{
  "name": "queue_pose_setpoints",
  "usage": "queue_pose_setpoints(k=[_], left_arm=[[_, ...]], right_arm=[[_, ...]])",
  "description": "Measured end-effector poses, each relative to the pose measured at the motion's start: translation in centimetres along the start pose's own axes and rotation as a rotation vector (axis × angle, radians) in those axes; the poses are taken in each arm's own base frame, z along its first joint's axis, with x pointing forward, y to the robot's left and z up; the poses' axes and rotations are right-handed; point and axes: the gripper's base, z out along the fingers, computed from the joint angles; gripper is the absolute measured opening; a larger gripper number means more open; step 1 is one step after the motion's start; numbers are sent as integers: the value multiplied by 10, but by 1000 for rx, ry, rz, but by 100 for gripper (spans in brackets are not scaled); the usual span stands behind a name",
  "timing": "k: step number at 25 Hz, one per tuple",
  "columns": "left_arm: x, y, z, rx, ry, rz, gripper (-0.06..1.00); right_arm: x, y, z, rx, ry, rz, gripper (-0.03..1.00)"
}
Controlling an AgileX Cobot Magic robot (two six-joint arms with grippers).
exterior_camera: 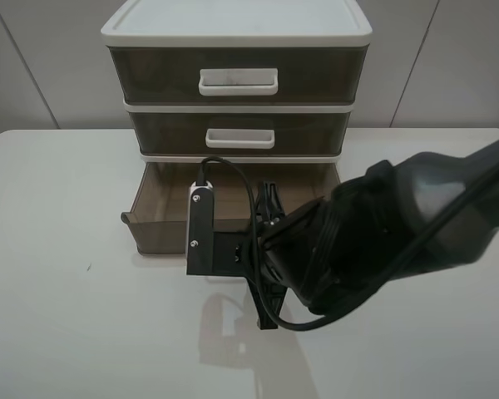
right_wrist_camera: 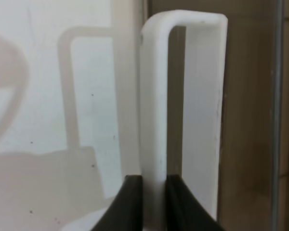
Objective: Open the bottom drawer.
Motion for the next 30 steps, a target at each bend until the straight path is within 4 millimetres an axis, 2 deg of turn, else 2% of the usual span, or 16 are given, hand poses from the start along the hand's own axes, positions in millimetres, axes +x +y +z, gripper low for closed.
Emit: queue_pose_setpoints(k=[8,10,12,16,18,24,30], left_arm=[[0,0,0,0,0,0,74],[0,0,0,0,0,0,74],[0,0,0,0,0,0,74],[0,0,0,0,0,0,74],[0,0,0,0,0,0,74],[0,0,0,0,0,0,74],[0,0,0,0,0,0,74]], right_arm=[[-1,0,-2,-8,-12,12,11],[-2,0,-2,-13,-18,12,14],[-2,0,-2,-16,-23,10,24],[-2,-1,-4,-11,-25,11,53],[-3,-5,-9,0,-39,18,59],[-5,-28,-46,45,-119,155,64],[9,-50,-88,91,-111,356,66]])
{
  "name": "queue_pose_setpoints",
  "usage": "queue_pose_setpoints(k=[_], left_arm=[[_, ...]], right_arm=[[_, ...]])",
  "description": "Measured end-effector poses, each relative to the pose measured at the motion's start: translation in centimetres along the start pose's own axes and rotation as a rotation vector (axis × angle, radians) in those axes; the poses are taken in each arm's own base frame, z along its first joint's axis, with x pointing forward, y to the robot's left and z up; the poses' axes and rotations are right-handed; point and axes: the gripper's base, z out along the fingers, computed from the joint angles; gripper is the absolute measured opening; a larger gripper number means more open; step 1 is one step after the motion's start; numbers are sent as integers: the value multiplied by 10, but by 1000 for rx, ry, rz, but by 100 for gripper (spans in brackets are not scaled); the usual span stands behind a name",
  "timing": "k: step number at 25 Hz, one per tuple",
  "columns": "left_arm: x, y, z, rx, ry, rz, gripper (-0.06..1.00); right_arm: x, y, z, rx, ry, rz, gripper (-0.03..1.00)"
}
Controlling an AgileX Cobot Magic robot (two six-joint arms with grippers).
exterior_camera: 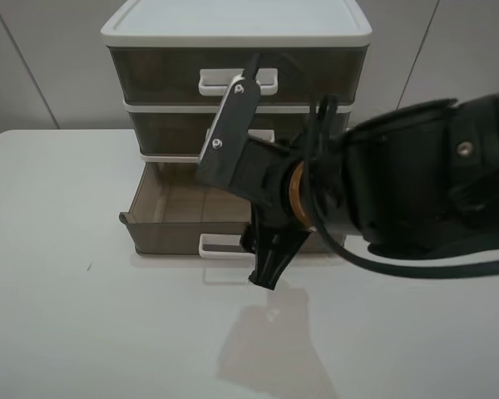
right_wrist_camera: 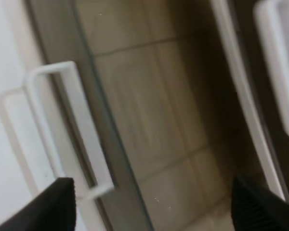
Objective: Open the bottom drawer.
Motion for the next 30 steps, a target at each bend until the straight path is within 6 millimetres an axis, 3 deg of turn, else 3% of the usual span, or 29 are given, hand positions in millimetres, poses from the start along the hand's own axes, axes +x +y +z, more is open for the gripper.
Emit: queue_pose_setpoints(k=[6,10,14,21,27,30], left_arm=[[0,0,0,0,0,0,74],[0,0,0,0,0,0,74],[0,0,0,0,0,0,74],[0,0,0,0,0,0,74],[0,0,0,0,0,0,74],[0,0,0,0,0,0,74]], right_arm=[[22,-54,-42,18,-12,377,67],[57,-95,-67,68,38,603,67],[88,-119,-99,108,45,747,67],[126,-129,-157,183,10,933,67],[145,-117,-201,303,-71,1021,67],[156,-102,-209,342,-94,1047,67]])
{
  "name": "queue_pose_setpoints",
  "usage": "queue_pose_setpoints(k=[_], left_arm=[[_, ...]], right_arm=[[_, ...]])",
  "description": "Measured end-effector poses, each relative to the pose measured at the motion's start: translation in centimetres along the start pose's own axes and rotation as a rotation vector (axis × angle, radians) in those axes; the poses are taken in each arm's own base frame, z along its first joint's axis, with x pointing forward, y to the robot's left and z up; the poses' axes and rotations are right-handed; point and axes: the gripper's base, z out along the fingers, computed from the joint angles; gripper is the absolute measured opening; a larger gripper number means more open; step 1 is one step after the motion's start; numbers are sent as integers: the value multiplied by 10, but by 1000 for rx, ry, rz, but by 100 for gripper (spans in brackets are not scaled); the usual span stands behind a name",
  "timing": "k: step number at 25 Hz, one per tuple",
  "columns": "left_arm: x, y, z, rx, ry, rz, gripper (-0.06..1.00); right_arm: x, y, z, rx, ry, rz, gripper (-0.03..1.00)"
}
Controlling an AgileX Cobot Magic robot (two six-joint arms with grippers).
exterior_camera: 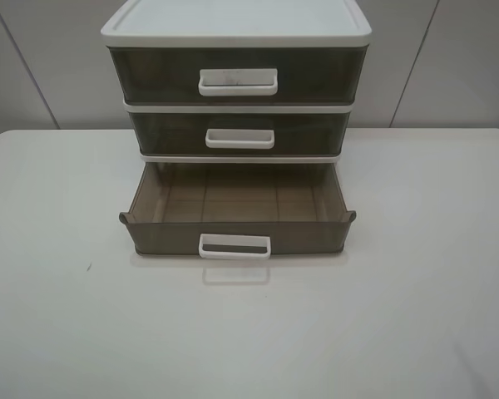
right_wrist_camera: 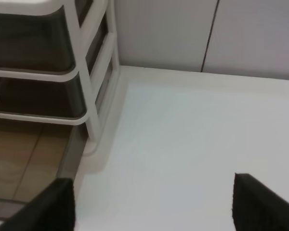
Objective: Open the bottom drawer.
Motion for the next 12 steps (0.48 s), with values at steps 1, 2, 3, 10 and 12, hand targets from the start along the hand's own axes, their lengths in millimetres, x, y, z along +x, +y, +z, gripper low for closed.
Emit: queue_pose_setpoints(k=[1,2,3,10,12], left_arm=[[0,0,0,0,0,0,74],[0,0,0,0,0,0,74],[0,0,0,0,0,0,74],[0,0,0,0,0,0,74],[0,0,0,0,0,0,74]], right_arm=[[6,-1,-4,4,-12,11,67],[11,-1,-8,6,-27,8,67],[17,0,-11,4,-39,6,67],[55,3,-36,-12,-131,1,67],[66,5,-44,-20,-158,5,67]])
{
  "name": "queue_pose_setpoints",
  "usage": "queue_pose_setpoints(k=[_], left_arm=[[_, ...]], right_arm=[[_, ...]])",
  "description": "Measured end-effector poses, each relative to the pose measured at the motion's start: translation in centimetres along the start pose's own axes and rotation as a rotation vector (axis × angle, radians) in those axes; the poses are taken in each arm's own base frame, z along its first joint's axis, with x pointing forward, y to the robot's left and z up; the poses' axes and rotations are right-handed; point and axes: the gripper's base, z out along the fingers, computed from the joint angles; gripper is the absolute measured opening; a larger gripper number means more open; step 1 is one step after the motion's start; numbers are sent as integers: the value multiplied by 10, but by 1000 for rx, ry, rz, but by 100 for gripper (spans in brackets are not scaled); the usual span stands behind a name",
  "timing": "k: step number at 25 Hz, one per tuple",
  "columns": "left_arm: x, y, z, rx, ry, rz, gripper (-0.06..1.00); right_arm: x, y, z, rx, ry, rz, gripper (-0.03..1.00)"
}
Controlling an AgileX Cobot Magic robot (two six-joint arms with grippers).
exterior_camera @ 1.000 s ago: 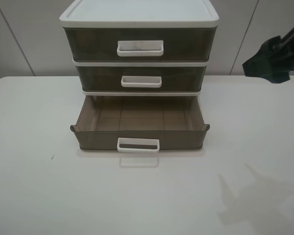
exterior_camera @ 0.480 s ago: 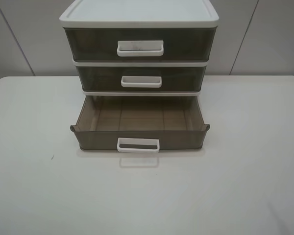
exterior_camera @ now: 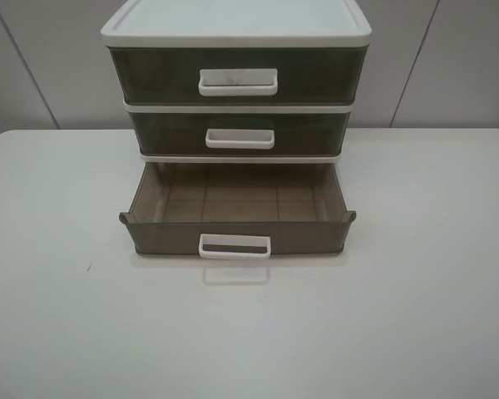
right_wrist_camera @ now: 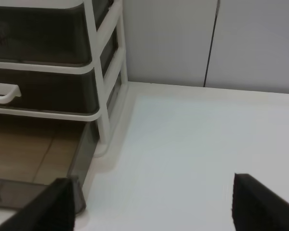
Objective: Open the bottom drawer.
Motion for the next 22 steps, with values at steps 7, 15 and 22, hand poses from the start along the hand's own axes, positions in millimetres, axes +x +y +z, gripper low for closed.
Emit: queue_pose_setpoints(k=[7,15,22], left_arm=[[0,0,0,0,0,0,74],[0,0,0,0,0,0,74],[0,0,0,0,0,0,74]], right_arm=[[32,-2,-27,41,20,-36,67],[44,-4,-17,65,71,-23,67],[44,-4,-17,64,72,-22,67]])
